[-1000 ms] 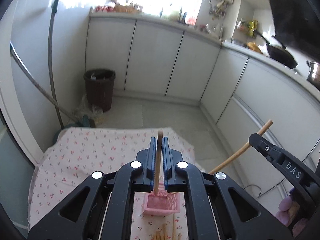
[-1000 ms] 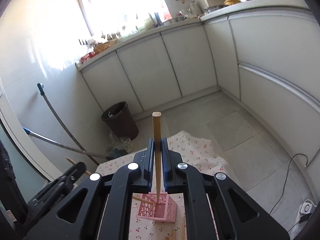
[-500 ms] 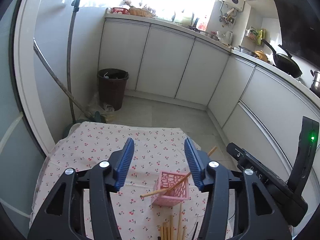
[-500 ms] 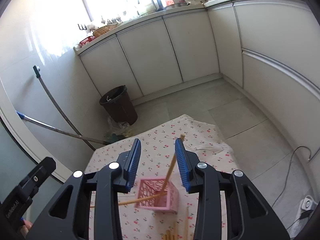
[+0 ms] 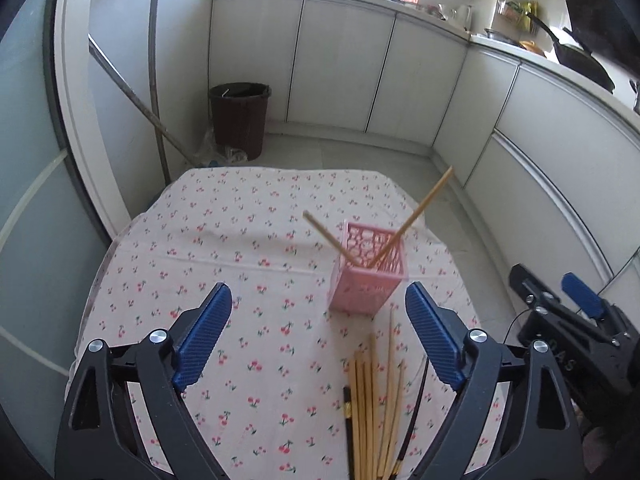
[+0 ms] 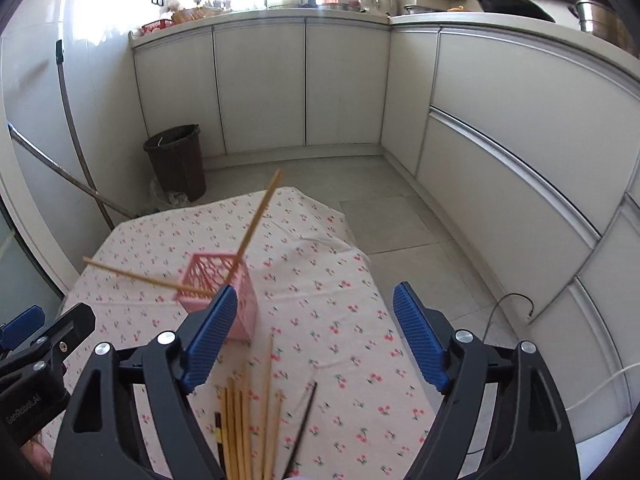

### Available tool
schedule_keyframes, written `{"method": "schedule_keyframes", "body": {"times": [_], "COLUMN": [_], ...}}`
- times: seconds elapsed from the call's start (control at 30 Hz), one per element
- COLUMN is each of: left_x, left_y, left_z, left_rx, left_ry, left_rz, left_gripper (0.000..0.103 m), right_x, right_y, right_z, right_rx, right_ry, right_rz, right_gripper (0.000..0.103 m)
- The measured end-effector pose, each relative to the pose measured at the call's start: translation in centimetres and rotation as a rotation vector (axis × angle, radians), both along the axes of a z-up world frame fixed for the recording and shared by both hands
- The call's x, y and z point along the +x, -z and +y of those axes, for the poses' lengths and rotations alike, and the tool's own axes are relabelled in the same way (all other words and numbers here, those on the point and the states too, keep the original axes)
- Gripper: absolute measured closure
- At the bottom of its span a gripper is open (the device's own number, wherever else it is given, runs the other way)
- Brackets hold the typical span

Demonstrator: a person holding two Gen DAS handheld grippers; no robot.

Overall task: Organize utensils
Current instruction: 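Open the right gripper to drop the chopstick into the pink holder, then lower the left gripper to the pile and close on a black chopstick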

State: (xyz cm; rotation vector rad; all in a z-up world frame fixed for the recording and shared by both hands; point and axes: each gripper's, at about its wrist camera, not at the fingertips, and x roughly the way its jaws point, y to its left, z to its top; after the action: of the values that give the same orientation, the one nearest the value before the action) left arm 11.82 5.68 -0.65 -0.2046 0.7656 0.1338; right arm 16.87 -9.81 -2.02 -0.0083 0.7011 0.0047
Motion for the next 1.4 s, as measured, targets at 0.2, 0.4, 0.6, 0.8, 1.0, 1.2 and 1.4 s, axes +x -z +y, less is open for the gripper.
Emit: {"method": "schedule_keyframes", "body": {"times": [0.2,0.4,0.6,0.8,1.0,1.2,1.4], "left_x": [-1.7,-0.7,2.4,4.0,4.1,4.0,4.1], "left_y": [0.7,3.2,9.6,13.8,16.8,17.6,18.7], "left_z": [-0.9,-2.0,-1.6,-1.8,-2.6,-2.7,-3.3], "left_rx": [0.074,0.096,-0.050,-0.104,-0.110,-0.080,-0.073], "left_ry": [-0.004,0.075,0.095,0.036,0.054,0.052,0.069], "left_rz": [-0.020,0.103,0.420,0.556,0.642,0.642,0.652], "left_gripper": [0.007,0.007,0.007,0.024,0.048,0.063,0.065], "right_x": [-2.5,-4.4,-4.3,-3.9,-3.6,-3.6,-3.4], "right_y": [1.2,3.8,6.7,9.7,9.7,9.4,10.0], "right_z": [-1.5,-3.5,-6.7,-8.3,-9.4,-9.5,-9.4], "right_rx": [-0.050,-0.039,0.122,0.231,0.369,0.395,0.403], "right_ry": [0.050,0.060,0.067,0.072,0.076,0.071,0.070], "right_rz": [0.006,0.124,0.338,0.508,0.548,0.551,0.574], "right_gripper": [0.015,0.012,0.012,0.012,0.012,0.012,0.012]}}
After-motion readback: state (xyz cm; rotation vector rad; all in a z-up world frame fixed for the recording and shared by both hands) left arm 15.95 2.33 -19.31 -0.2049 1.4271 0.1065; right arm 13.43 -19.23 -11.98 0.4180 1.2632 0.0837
